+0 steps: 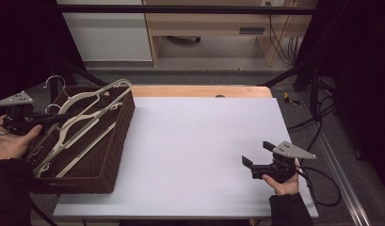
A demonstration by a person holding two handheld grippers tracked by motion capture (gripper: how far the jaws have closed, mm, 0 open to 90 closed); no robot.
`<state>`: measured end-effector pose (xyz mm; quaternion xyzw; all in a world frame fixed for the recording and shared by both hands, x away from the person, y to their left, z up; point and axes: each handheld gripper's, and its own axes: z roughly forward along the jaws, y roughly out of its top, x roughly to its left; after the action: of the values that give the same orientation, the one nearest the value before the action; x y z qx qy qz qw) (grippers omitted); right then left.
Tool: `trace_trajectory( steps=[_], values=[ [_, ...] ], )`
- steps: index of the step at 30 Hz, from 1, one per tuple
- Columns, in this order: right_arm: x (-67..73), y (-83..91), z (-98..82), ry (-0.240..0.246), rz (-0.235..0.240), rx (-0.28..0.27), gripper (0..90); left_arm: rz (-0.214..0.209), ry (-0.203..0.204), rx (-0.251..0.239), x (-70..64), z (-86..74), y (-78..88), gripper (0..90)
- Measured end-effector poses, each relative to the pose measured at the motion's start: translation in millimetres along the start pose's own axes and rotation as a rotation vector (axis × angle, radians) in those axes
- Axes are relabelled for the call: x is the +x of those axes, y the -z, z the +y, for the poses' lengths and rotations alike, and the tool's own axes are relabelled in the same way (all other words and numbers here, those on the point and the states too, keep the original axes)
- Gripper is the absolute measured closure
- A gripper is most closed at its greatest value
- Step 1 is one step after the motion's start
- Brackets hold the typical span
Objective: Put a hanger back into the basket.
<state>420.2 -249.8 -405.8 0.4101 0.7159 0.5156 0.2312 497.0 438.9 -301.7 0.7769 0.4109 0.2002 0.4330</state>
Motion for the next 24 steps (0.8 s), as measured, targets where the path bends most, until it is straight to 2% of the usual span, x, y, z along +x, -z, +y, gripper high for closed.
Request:
trace_trajectory(
  steps=[8,10,14,18,22,24],
  values=[
    [-0.6,0.7,0.1,-0.002,-0.001,-0.001,1.9,0.031,0.007,0.015,6.8,-6.5,6.6,86.1],
    [-0.7,0.7,0.1,-0.001,-0.002,-0.001,1.9,0.028,0.02,0.021,8.3,-10.0,6.3,86.1],
    [-0.8,1.0,0.2,0.0,-0.002,-0.001,1.9,0.027,0.028,0.028,8.5,-16.2,0.7,86.2],
    [-0.9,2.0,0.4,-0.002,0.0,-0.003,1.9,0.03,0.018,0.074,6.0,-21.8,-10.2,86.2],
    [-1.0,2.4,0.4,-0.001,-0.002,-0.005,1.9,0.025,0.026,0.088,5.8,-28.8,-18.1,86.1],
    [-0.7,2.1,0.3,-0.002,-0.001,-0.003,1.9,0.021,0.044,0.095,6.4,-34.2,-22.4,86.1]
  ],
)
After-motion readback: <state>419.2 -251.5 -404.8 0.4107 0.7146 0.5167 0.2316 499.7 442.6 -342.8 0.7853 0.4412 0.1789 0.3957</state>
